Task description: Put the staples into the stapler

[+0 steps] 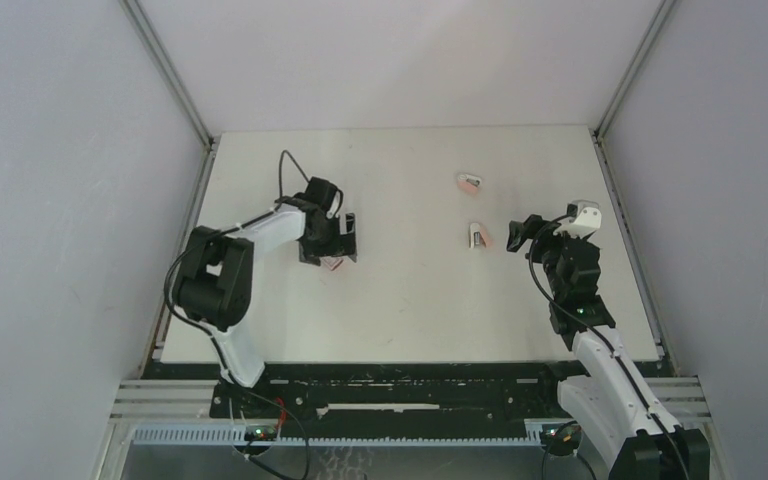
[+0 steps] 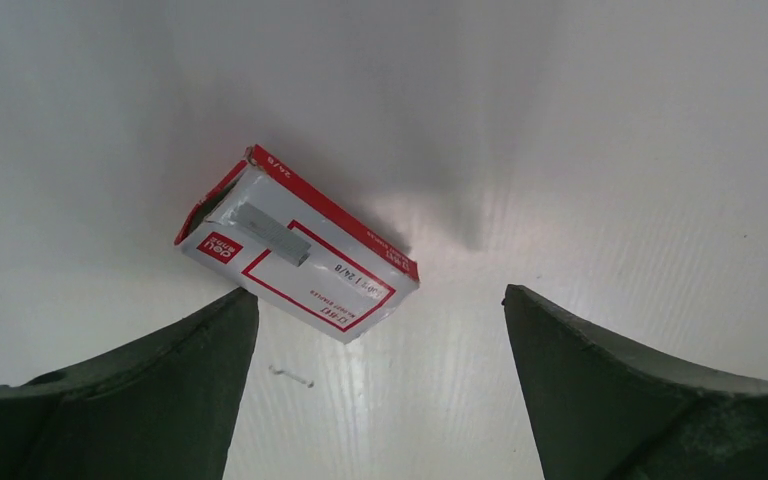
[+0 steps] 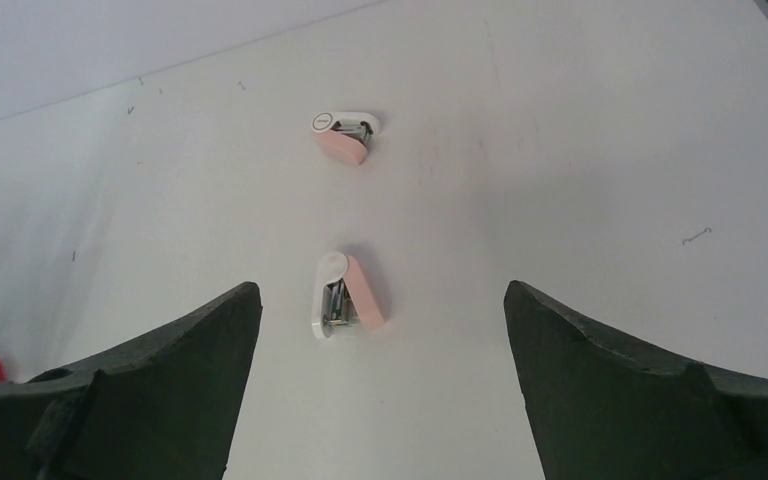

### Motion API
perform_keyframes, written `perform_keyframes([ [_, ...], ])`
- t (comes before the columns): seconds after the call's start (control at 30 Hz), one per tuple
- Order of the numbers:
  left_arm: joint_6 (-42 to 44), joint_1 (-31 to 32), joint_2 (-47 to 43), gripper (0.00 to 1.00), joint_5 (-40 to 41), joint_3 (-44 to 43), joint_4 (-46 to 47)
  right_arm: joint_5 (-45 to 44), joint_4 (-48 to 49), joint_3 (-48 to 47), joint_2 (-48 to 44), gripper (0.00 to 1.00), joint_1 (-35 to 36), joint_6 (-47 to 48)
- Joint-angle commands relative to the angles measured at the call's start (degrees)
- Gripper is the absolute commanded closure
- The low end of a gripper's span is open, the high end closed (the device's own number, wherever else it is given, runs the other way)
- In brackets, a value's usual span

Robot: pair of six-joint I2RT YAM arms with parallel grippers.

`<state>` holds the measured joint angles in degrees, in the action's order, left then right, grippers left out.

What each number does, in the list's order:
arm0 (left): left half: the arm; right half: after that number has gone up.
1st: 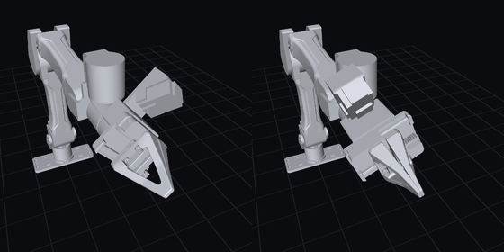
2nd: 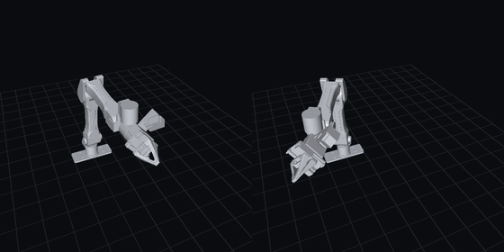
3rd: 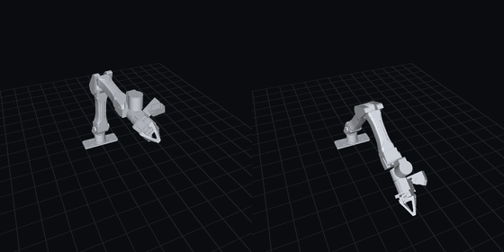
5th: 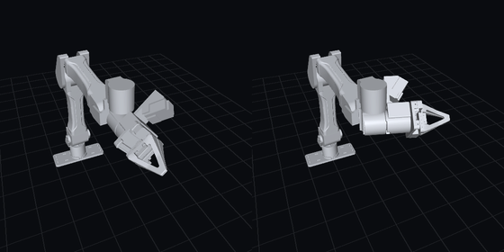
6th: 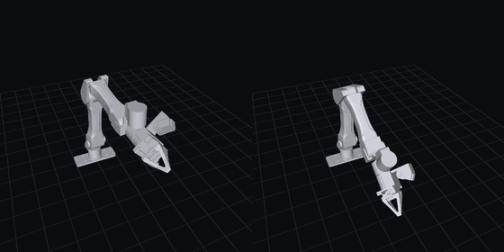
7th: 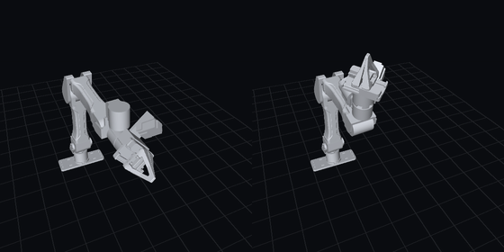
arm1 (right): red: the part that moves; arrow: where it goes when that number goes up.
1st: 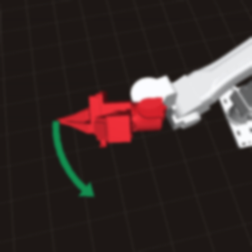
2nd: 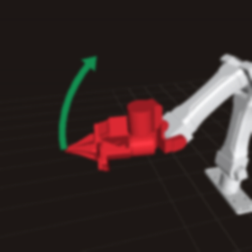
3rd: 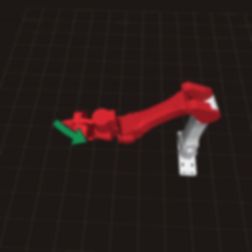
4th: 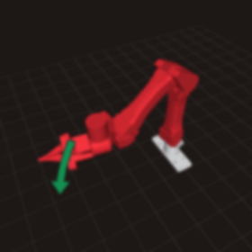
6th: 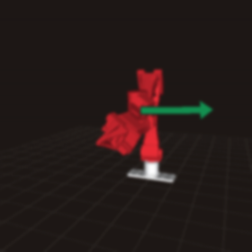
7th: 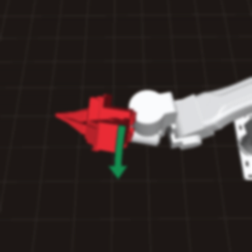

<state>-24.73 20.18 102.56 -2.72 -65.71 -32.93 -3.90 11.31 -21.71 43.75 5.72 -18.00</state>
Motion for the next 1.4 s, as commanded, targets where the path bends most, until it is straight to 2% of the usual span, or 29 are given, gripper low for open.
perform_keyframes([
  [0.0,6.3,3.8,4.5,0.06,2.7,-8.7,-2.4,1.1,1.8,-0.3,-0.9,0.1,-0.1,0.1],
  [0.23,15.0,10.2,9.7,0.19,6.8,-15.0,-3.5,1.7,2.4,-0.3,0.0,0.1,-0.1,-0.1],
  [0.5,11.7,10.6,11.9,0.3,12.3,-17.4,-4.5,4.2,3.0,-0.5,0.8,0.1,0.0,-0.3],
  [0.67,10.8,10.6,12.8,0.28,12.6,-19.6,-4.3,4.6,3.3,-0.5,1.1,0.1,0.0,-0.3],
  [0.87,10.7,10.6,15.0,0.24,6.5,-22.2,-3.0,4.8,3.3,-0.7,1.5,0.1,0.0,0.1],
  [1.13,11.0,10.5,15.4,0.17,3.2,-23.1,-1.5,5.4,3.4,-0.7,1.7,0.1,0.1,0.3],
  [1.23,12.0,10.6,16.1,0.18,1.7,-23.9,-1.6,5.7,3.5,-0.6,1.9,0.1,0.2,0.3],
  [1.37,13.9,10.8,17.2,0.26,-1.8,-24.4,-1.5,5.7,3.5,-0.7,1.9,0.1,0.3,0.5],
])
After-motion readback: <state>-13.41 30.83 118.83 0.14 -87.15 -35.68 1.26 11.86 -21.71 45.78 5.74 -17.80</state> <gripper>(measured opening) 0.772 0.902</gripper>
